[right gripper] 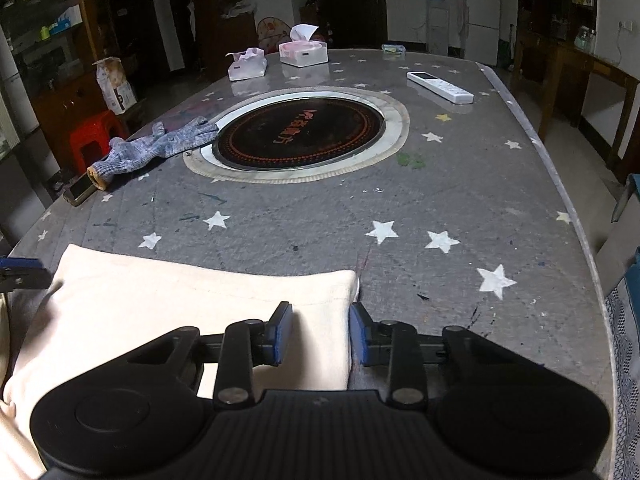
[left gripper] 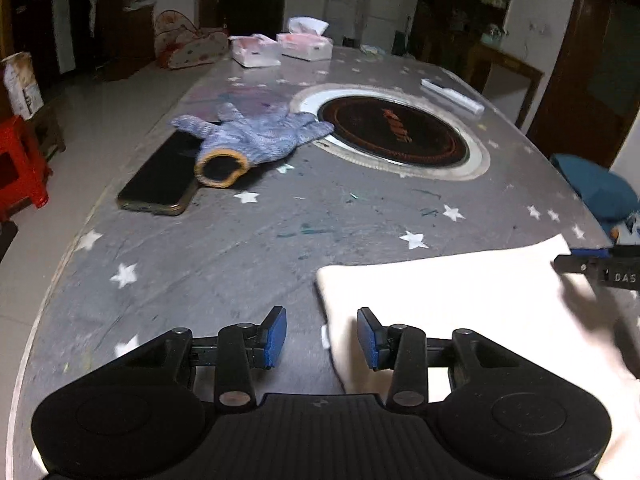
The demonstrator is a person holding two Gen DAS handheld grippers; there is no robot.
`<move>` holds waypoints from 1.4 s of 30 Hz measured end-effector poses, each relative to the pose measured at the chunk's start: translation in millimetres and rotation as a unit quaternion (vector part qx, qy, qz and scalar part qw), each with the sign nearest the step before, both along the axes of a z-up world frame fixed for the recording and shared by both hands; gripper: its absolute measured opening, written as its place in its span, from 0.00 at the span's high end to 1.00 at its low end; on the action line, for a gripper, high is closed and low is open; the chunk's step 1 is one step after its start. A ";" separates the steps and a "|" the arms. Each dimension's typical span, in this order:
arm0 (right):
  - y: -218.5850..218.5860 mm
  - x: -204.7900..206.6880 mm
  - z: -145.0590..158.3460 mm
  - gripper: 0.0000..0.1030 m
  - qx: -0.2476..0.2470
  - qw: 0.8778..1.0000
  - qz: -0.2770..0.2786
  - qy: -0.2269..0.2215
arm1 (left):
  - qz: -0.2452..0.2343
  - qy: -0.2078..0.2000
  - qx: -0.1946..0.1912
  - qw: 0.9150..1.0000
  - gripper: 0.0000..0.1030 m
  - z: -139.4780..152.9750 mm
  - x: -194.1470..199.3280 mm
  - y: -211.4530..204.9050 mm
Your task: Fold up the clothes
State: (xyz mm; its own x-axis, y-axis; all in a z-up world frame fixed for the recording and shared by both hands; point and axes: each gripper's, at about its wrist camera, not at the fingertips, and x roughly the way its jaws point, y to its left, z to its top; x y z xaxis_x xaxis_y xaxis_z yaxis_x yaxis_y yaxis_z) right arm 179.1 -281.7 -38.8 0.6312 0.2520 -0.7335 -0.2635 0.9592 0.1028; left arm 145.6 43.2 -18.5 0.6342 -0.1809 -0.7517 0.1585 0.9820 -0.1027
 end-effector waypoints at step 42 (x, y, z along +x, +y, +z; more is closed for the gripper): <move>74.9 -61.4 15.9 0.69 -0.059 0.975 0.213 -0.014 | -0.155 -0.014 -0.031 0.987 0.86 -8.6 9.0 -39.0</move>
